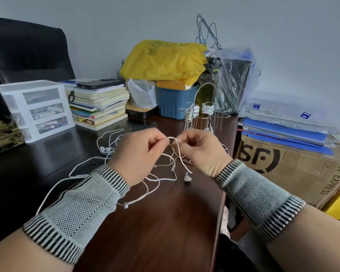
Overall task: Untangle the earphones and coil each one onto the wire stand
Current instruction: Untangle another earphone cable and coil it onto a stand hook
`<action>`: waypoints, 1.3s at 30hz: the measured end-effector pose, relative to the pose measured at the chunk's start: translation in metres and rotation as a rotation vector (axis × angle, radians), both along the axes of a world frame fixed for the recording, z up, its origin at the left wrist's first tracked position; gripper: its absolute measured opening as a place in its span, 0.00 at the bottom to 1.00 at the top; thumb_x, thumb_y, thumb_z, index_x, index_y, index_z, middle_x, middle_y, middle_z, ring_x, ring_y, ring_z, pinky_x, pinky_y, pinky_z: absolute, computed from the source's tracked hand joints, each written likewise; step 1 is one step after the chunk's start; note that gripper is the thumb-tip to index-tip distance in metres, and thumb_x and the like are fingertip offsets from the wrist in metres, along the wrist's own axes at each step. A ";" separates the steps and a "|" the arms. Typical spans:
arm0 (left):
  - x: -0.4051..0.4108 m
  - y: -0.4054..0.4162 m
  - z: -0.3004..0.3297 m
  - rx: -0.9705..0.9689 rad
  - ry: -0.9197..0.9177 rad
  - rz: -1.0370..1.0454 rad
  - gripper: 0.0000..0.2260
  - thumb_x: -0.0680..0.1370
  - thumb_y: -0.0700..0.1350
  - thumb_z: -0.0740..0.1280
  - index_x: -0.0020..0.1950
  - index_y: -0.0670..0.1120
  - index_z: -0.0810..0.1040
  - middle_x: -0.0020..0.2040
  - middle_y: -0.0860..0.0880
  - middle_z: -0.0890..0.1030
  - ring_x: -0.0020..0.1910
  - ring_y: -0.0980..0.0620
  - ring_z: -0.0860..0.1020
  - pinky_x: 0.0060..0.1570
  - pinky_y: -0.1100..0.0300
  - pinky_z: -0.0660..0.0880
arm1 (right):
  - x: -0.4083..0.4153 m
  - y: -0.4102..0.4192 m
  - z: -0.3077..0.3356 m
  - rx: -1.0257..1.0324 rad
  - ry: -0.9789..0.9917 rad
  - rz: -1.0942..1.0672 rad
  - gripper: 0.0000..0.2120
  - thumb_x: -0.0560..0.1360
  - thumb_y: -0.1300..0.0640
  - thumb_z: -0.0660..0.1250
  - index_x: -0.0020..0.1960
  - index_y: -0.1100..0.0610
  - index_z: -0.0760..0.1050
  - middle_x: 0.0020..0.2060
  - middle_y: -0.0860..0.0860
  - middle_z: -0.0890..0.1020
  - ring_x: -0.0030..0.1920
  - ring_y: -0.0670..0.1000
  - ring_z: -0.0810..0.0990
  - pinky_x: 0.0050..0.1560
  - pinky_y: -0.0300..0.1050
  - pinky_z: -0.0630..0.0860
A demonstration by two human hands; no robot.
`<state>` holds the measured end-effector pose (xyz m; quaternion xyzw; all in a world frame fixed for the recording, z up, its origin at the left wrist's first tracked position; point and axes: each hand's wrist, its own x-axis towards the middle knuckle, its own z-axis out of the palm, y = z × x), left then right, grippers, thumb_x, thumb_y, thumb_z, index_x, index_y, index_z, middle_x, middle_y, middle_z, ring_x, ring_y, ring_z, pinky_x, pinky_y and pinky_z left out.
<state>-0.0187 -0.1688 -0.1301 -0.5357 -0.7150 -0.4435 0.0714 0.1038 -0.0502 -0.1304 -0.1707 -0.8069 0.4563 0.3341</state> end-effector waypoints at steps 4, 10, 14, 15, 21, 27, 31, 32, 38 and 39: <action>-0.002 0.002 -0.002 -0.011 0.006 0.012 0.08 0.77 0.49 0.68 0.38 0.53 0.80 0.31 0.57 0.79 0.31 0.57 0.76 0.33 0.66 0.69 | 0.000 0.003 0.011 -0.215 0.052 0.079 0.13 0.70 0.54 0.66 0.36 0.63 0.78 0.36 0.59 0.77 0.34 0.52 0.72 0.37 0.44 0.68; 0.001 0.002 0.000 -0.006 -0.029 0.037 0.06 0.76 0.49 0.68 0.38 0.55 0.80 0.29 0.64 0.77 0.30 0.62 0.75 0.32 0.67 0.67 | 0.002 0.005 0.006 -0.191 -0.094 0.229 0.11 0.72 0.55 0.73 0.36 0.58 0.76 0.28 0.52 0.69 0.26 0.44 0.63 0.27 0.34 0.60; 0.001 0.002 -0.002 -0.035 0.013 0.078 0.09 0.76 0.50 0.68 0.36 0.56 0.78 0.27 0.67 0.76 0.31 0.64 0.75 0.31 0.71 0.64 | -0.001 0.008 0.012 -0.221 -0.075 0.179 0.10 0.71 0.56 0.73 0.32 0.55 0.79 0.32 0.66 0.78 0.33 0.56 0.67 0.35 0.44 0.65; -0.002 0.002 -0.002 -0.040 0.006 0.106 0.09 0.77 0.50 0.68 0.36 0.55 0.78 0.27 0.66 0.75 0.30 0.64 0.74 0.31 0.70 0.64 | 0.001 0.011 0.015 -0.233 -0.076 0.161 0.09 0.71 0.55 0.72 0.33 0.54 0.80 0.34 0.65 0.80 0.38 0.57 0.69 0.40 0.49 0.66; -0.019 0.002 -0.006 -0.078 0.004 0.272 0.12 0.79 0.50 0.66 0.35 0.51 0.76 0.22 0.55 0.71 0.25 0.58 0.70 0.29 0.63 0.64 | 0.024 0.040 0.023 -0.247 -0.175 0.095 0.08 0.77 0.60 0.66 0.41 0.62 0.78 0.26 0.51 0.77 0.30 0.56 0.71 0.31 0.49 0.69; -0.022 -0.001 -0.009 -0.167 0.036 0.343 0.13 0.80 0.51 0.63 0.37 0.50 0.75 0.26 0.53 0.75 0.29 0.55 0.75 0.31 0.60 0.66 | 0.036 0.043 0.028 -0.095 -0.199 -0.036 0.08 0.76 0.61 0.68 0.41 0.64 0.79 0.31 0.58 0.78 0.29 0.54 0.73 0.32 0.44 0.69; -0.010 -0.001 -0.003 -0.234 0.006 0.250 0.06 0.78 0.50 0.66 0.52 0.51 0.78 0.47 0.56 0.81 0.50 0.53 0.80 0.53 0.56 0.75 | 0.044 0.045 0.039 -0.048 -0.131 -0.072 0.07 0.75 0.61 0.69 0.40 0.62 0.78 0.27 0.52 0.76 0.28 0.51 0.75 0.36 0.48 0.76; -0.004 0.004 0.001 -0.243 -0.015 0.182 0.12 0.77 0.50 0.68 0.59 0.51 0.76 0.54 0.57 0.80 0.55 0.56 0.78 0.60 0.56 0.73 | 0.045 0.044 0.043 -0.036 -0.112 -0.065 0.07 0.75 0.60 0.69 0.40 0.62 0.78 0.27 0.52 0.75 0.28 0.51 0.74 0.36 0.49 0.75; 0.032 0.048 0.042 -0.258 -0.435 -0.252 0.23 0.75 0.51 0.70 0.69 0.49 0.71 0.59 0.56 0.79 0.58 0.58 0.78 0.64 0.52 0.72 | 0.041 0.055 0.074 0.009 -0.049 -0.036 0.07 0.76 0.59 0.68 0.40 0.61 0.78 0.29 0.56 0.74 0.32 0.56 0.70 0.31 0.47 0.69; 0.034 0.053 0.046 -0.242 -0.570 -0.305 0.18 0.77 0.49 0.69 0.66 0.48 0.75 0.51 0.54 0.82 0.51 0.57 0.81 0.59 0.53 0.75 | 0.040 0.059 0.080 0.039 -0.061 -0.049 0.07 0.77 0.59 0.67 0.42 0.62 0.78 0.29 0.55 0.75 0.32 0.56 0.71 0.31 0.47 0.69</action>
